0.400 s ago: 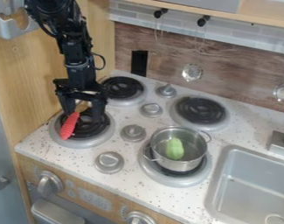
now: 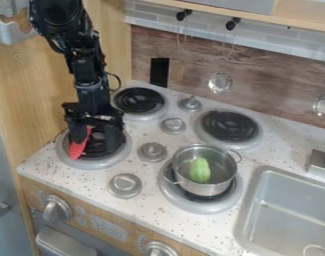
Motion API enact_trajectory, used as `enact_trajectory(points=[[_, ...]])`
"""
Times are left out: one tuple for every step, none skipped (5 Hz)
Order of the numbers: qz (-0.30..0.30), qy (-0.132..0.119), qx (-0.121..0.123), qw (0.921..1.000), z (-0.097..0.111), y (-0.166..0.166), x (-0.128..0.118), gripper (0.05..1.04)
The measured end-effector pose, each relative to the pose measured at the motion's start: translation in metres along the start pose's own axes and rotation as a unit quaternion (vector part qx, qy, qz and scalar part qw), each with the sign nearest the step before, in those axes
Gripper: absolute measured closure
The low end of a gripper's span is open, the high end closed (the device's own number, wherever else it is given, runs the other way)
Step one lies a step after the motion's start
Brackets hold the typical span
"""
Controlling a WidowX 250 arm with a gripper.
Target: It pulled the green object out of the pot.
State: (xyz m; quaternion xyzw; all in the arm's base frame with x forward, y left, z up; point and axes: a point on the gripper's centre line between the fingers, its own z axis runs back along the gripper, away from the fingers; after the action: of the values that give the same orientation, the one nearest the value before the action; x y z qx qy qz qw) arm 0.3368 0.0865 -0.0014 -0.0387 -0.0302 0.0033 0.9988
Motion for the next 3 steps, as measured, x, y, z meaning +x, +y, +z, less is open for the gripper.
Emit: enact_trajectory(points=[[-0.078, -0.01, -0.016, 0.9968, 0.017, -0.053, 0.008, 0.085], [-0.131, -0.012, -0.032, 0.9908, 0.019, -0.095, 0.008, 0.085], [-0.167, -0.007, -0.037, 0.9851, 0.015, -0.129, 0.006, 0.085]])
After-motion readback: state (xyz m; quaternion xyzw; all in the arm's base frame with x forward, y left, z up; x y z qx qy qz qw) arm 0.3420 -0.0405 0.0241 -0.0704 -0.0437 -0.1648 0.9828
